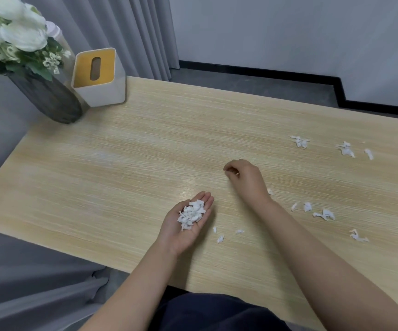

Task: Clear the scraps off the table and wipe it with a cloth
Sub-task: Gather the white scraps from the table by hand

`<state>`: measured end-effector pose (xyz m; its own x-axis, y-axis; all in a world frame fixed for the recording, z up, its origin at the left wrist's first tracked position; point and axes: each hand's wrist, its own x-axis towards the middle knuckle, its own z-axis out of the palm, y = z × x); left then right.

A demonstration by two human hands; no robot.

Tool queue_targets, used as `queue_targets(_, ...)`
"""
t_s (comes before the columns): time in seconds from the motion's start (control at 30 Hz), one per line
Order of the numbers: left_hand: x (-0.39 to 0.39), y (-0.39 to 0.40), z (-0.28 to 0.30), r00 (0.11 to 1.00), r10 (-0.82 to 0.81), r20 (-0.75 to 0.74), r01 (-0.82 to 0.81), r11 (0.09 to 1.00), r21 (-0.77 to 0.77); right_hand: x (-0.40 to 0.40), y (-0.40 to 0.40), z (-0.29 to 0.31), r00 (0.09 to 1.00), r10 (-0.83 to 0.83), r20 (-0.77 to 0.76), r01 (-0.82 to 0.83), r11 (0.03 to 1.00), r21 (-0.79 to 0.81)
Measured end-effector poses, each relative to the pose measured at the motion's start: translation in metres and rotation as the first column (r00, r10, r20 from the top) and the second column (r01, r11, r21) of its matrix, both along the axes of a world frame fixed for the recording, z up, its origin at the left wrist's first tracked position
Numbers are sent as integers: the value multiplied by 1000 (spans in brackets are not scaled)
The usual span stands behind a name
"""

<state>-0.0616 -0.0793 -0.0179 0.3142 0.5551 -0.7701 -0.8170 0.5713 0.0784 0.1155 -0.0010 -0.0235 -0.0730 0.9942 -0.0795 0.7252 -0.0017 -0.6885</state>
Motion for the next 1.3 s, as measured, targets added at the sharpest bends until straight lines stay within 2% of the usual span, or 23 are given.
queue_targets(0.1, 4, -5, 0, 1000, 1, -1, -1, 1000, -4, -14, -34, 26, 986, 93, -135, -91, 996, 22)
queue_targets(0.2, 9, -11, 1, 999, 32, 14, -32, 999, -6, -21, -64, 35, 969, 178, -170, -179, 984, 10)
queue_targets(0.33, 17, -18, 7, 999, 52, -1, -52, 998, 28, -20, -88, 28, 935, 344, -88, -341, 939, 41)
queue_targets(0.43, 23, -19, 7, 1000, 2, -9, -2, 999, 52, -16, -97, 22, 913, 407, 22, -407, 909, 93)
queue_targets(0.5, 27, -19, 7, 1000, -27, -1, 27, 998, 58, -11, -100, 24, 930, 367, 8, -367, 926, 86)
queue_targets(0.73, 33, -18, 4, 999, -33, -2, 33, 997, 71, 19, -103, 27, 975, 99, -199, -92, 995, 42)
queue_targets(0.87, 31, -17, 0, 1000, -9, -8, 10, 997, 71, 42, -107, 6, 998, -11, -57, 9, 999, -47)
queue_targets(0.97, 24, -20, 1, 1000, -28, 2, 28, 996, 87, 49, -115, -15, 999, 18, 48, -10, 987, -159)
queue_targets(1.07, 14, -23, 1, 999, 2, 40, -7, 992, 124, 45, -121, -30, 994, 83, 78, -63, 971, -231)
queue_targets(1.13, 8, -24, -1, 997, 24, 78, -36, 988, 150, 40, -123, -36, 987, 118, 112, -87, 965, -246)
queue_targets(1.3, -2, -29, -3, 998, 27, 60, -36, 988, 152, 32, -121, -40, 968, 164, 190, -123, 970, -211)
